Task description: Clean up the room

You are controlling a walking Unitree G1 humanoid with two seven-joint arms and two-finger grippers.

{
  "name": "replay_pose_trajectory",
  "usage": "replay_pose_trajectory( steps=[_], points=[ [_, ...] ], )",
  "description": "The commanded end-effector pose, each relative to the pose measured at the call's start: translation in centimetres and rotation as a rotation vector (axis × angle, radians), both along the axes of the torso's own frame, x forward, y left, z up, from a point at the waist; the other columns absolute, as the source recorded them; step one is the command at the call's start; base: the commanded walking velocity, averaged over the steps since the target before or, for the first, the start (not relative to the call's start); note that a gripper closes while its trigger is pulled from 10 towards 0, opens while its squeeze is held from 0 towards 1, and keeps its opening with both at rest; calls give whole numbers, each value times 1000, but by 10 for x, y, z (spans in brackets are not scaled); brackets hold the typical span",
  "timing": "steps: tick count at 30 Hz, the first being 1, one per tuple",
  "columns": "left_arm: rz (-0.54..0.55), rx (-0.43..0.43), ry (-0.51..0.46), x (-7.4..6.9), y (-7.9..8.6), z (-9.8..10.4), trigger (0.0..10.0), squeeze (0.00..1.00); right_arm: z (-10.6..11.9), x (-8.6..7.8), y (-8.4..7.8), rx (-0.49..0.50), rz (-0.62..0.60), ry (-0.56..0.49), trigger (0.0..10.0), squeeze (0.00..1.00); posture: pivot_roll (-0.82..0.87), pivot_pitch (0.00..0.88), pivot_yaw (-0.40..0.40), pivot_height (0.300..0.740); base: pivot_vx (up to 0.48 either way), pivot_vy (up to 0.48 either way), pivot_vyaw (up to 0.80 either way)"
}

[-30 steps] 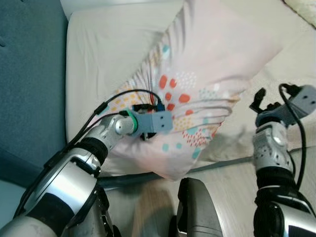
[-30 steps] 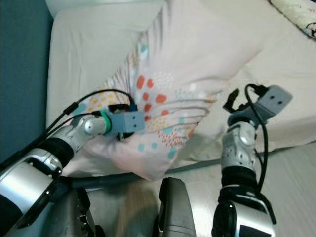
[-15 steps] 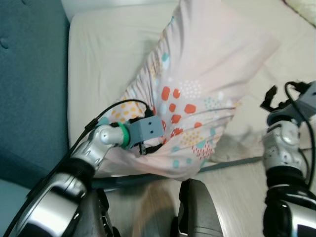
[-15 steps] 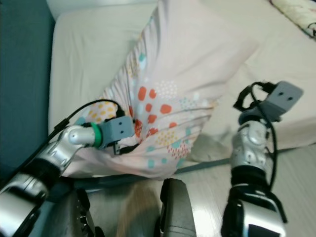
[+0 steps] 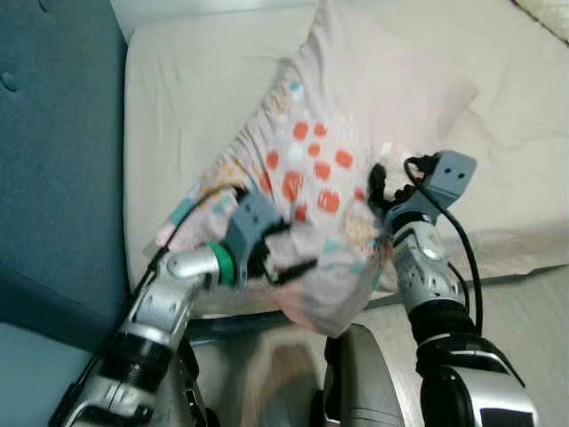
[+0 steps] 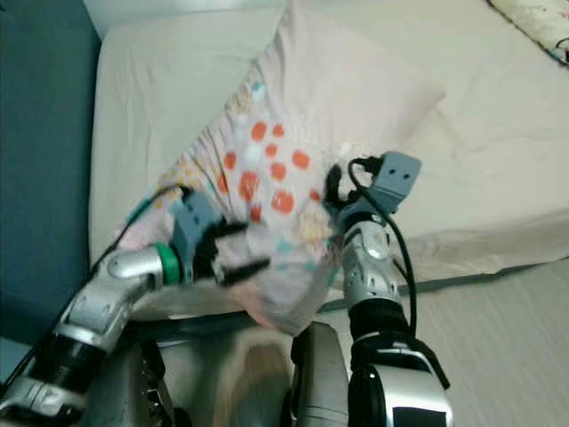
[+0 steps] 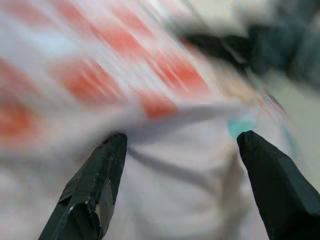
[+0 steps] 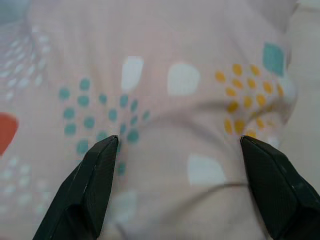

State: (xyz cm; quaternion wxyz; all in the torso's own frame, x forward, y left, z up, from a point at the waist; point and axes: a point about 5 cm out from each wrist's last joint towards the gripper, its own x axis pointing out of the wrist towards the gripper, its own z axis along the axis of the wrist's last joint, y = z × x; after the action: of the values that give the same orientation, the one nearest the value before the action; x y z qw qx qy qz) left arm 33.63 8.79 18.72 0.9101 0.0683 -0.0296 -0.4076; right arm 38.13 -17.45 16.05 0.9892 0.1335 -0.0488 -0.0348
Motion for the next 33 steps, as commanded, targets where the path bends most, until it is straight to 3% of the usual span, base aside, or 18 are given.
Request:
replay_pose_trajectory(
  steps=[1, 2, 3, 4, 6, 8, 9, 11, 13, 15, 19, 24, 25, 26, 31, 33],
  points=[
    [60, -31, -24, 2, 7, 6, 10000, 0, -13, -3, 4, -3, 25, 57, 10000, 0, -42, 158, 47, 527, 0, 0, 0],
    [198, -83, -84, 16, 17, 29, 10000, 0, -18, -6, 7, 4, 40, 70, 10000, 0, -41, 160, 44, 527, 0, 0, 0],
    [261, -103, -102, 22, 22, 38, 10000, 0, -21, -7, 7, 5, 43, 76, 10000, 0, -41, 160, 44, 527, 0, 0, 0],
    [261, -103, -102, 22, 22, 38, 10000, 0, -21, -7, 7, 5, 43, 76, 10000, 0, -41, 160, 44, 527, 0, 0, 0],
    [370, -133, -122, 33, 31, 53, 10000, 0, -26, -10, 9, 9, 47, 90, 10000, 0, -43, 161, 45, 527, 0, 0, 0],
    [419, -132, -119, 40, 34, 58, 10000, 0, -30, -11, 11, 11, 49, 100, 10000, 0, -47, 162, 48, 527, 0, 0, 0],
    [570, -54, -93, 60, 39, 59, 10000, 0, -40, -15, 14, 6, 48, 136, 10000, 0, -50, 162, 51, 527, 0, 0, 0],
    [655, 4, -60, 71, 42, 56, 10000, 0, -50, -19, 10, -2, 17, 182, 10000, 0, -58, 162, 51, 527, 0, 0, 0],
    [655, 4, -60, 71, 42, 56, 10000, 0, -50, -19, 10, -2, 17, 182, 10000, 0, -58, 162, 51, 527, 0, 0, 0],
    [697, 28, -7, 78, 42, 50, 10000, 0, -62, -23, 1, -11, -43, 249, 10000, 0, -67, 163, 52, 527, 0, 0, 0],
    [660, 42, 130, 84, 36, 39, 10000, 0, -89, -42, -39, -6, -242, 382, 10000, 0, -78, 166, 56, 527, 0, 0, 0],
    [568, 21, 263, 84, 29, 33, 10000, 0, -98, -60, -78, -22, -386, 426, 10000, 0, -86, 171, 69, 527, 0, 0, 0],
    [568, 21, 263, 84, 29, 33, 10000, 0, -98, -60, -78, -22, -386, 426, 10000, 0, -86, 171, 69, 527, 0, 0, 0],
    [534, 37, 320, 83, 27, 26, 10000, 0, -97, -63, -89, -23, -424, 425, 10000, 0, -90, 170, 73, 527, 0, 0, 0],
    [449, 54, 394, 78, 23, 14, 10000, 0, -94, -64, -96, -30, -447, 416, 10000, 0, -92, 170, 78, 527, 0, 0, 0],
    [379, 103, 438, 73, 18, 0, 10000, 0, -93, -63, -96, -33, -448, 414, 10000, 0, -84, 170, 86, 527, 0, 0, 0]
  ],
)
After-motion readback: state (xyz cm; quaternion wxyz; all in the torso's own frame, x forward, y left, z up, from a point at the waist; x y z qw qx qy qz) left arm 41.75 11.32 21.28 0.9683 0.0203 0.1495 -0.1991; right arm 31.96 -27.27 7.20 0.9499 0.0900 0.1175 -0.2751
